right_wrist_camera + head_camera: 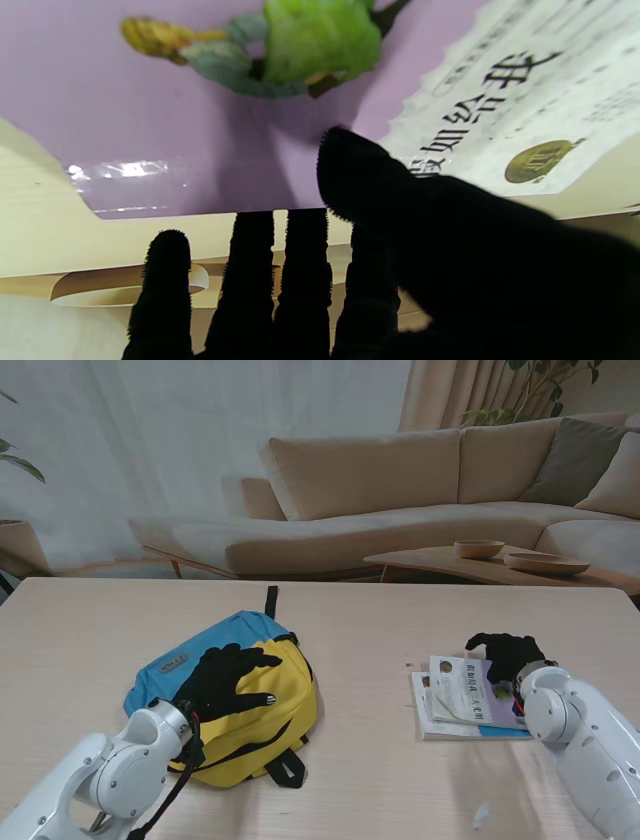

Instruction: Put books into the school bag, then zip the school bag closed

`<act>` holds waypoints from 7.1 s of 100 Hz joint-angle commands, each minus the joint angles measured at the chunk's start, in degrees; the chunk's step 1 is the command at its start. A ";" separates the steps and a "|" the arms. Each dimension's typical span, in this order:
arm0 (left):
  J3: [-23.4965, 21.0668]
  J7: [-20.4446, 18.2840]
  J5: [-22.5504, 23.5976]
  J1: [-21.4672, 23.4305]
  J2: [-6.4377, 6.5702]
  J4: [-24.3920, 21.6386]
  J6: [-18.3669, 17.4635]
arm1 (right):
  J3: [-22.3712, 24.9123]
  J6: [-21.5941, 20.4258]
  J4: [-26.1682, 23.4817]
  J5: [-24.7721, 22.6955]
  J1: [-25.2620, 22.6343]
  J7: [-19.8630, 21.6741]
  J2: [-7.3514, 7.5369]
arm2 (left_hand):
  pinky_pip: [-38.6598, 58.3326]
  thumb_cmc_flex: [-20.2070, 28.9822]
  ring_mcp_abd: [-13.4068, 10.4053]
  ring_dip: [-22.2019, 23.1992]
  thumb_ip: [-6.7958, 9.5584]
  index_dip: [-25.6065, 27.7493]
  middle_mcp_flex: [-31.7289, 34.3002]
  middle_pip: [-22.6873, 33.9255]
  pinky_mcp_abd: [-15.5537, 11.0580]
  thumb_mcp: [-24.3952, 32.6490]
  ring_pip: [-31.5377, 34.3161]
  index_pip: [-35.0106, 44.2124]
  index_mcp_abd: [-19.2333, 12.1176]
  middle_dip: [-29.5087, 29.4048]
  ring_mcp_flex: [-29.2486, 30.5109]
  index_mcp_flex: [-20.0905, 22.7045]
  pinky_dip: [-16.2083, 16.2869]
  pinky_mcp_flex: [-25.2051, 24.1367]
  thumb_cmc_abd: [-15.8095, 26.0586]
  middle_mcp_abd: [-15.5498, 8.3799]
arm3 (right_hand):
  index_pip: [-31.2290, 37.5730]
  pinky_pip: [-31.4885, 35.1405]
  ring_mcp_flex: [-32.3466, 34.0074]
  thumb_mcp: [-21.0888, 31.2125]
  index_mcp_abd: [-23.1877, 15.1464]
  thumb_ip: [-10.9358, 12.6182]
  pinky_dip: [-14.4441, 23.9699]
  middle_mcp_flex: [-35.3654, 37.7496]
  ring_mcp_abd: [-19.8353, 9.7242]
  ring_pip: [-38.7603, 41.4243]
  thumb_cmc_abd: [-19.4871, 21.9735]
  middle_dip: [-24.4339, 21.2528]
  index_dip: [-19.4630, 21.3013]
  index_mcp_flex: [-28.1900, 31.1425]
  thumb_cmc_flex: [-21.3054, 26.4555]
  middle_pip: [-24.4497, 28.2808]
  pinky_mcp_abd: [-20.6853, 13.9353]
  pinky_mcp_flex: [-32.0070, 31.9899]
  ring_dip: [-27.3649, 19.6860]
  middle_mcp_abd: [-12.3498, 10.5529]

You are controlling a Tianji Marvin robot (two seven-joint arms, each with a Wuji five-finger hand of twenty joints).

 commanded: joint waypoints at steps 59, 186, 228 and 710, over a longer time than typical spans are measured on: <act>-0.66 -0.22 0.85 1.22 -0.43 -1.10 -0.04 | 2.94 -1.64 -2.44 -0.64 -3.74 2.02 -0.74 | -2.02 -0.63 -1.64 -0.36 1.85 -1.18 -2.12 -0.14 -1.25 -0.90 -1.23 0.10 -1.07 -0.54 -1.00 -1.60 -1.72 -0.54 2.53 -1.00 | -0.95 -1.43 5.94 1.24 1.76 7.58 -0.90 6.36 2.94 -13.43 4.34 -12.42 -0.76 5.31 0.16 -13.68 1.54 0.78 -6.46 3.37; -1.36 -1.30 2.41 2.07 -0.16 -1.63 -0.84 | 4.02 -6.85 -1.17 -5.10 -5.52 3.13 0.48 | -2.59 -0.88 -2.95 -0.72 1.77 -1.90 -4.46 -0.60 -1.87 -0.75 -1.95 -0.99 -1.79 -0.82 -2.41 -2.68 -2.87 -0.48 2.40 -2.19 | 0.13 3.33 10.43 0.23 -1.92 -1.18 1.79 16.84 0.42 15.04 -5.29 15.91 -2.52 1.62 8.92 18.76 3.67 3.58 1.71 -7.89; -1.48 -1.60 2.97 2.17 -0.08 -1.70 -0.91 | 3.50 -6.75 0.87 -3.90 -5.29 -6.31 -0.79 | -3.16 -0.63 -3.13 -1.03 1.84 -2.51 -4.92 -0.62 -2.08 -0.84 -2.52 -2.29 -1.89 -0.91 -2.48 -2.50 -4.14 -0.21 2.31 -2.17 | 12.79 5.26 17.87 -0.85 -4.25 -1.90 2.78 21.45 4.70 16.82 -4.67 13.64 10.05 30.76 8.05 19.79 9.47 8.74 -2.47 -6.94; -2.91 7.91 -29.83 -1.88 -4.08 -2.54 -8.00 | -1.63 0.44 -40.80 26.65 -17.92 -3.05 -5.87 | 77.80 25.93 14.93 22.58 -4.28 31.93 40.53 24.44 14.78 21.39 51.24 39.05 4.97 35.66 47.33 19.76 17.29 35.80 -13.01 8.97 | -6.55 -0.02 -6.90 -23.71 11.05 6.42 1.50 -20.18 2.62 -33.08 12.92 -21.92 8.22 -14.17 -17.04 -25.12 1.13 -1.17 -14.15 6.17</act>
